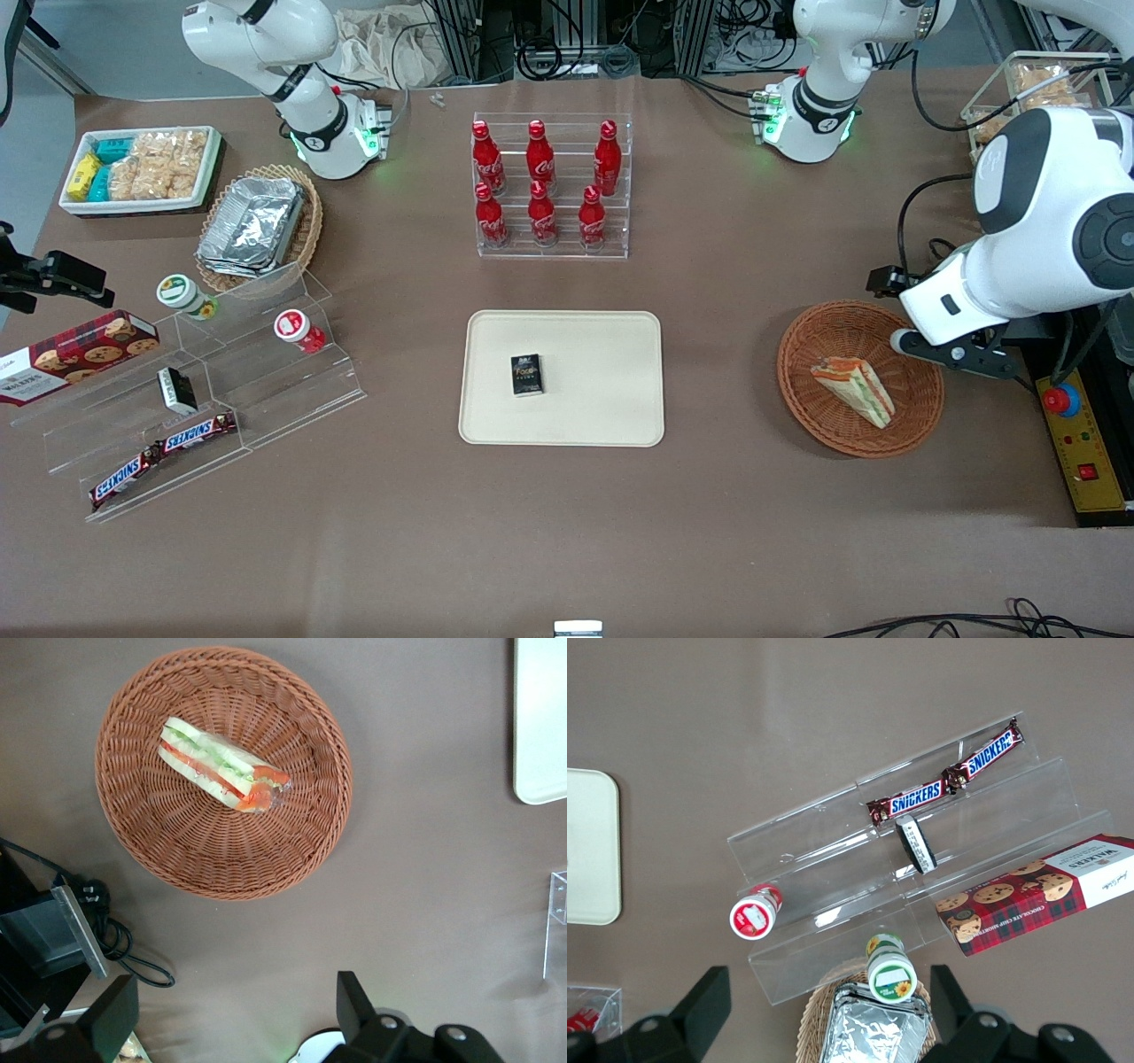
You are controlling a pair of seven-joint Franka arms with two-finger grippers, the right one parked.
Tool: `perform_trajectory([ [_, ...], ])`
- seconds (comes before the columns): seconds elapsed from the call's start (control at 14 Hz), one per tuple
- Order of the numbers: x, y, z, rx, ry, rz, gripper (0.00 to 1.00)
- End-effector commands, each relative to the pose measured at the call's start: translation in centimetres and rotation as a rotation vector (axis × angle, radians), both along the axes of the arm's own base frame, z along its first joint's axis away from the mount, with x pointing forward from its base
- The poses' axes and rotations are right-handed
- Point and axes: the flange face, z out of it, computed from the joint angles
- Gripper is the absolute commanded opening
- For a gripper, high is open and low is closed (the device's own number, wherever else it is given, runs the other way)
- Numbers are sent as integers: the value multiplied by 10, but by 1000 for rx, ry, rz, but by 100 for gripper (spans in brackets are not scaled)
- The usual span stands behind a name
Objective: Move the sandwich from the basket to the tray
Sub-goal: 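Lower the open left gripper over the wrapped sandwich in the basket, then close the left gripper on the sandwich's wrapped edge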
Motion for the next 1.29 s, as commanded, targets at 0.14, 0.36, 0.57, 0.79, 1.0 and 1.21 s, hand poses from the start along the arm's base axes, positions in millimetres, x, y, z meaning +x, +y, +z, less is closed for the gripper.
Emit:
perform_trajectory([
  [0.14,4,0,-46,71,-55,342,100],
  [0.36,10,21,-64,122,-98,603,100],
  [0.57,11,28,-108,151,-164,797,100],
  [0.79,24,27,-154,201,-194,1082,100],
  [1.0,31,35,-171,223,-208,1222,100],
  [1.21,36,35,-178,222,-228,1296,100],
])
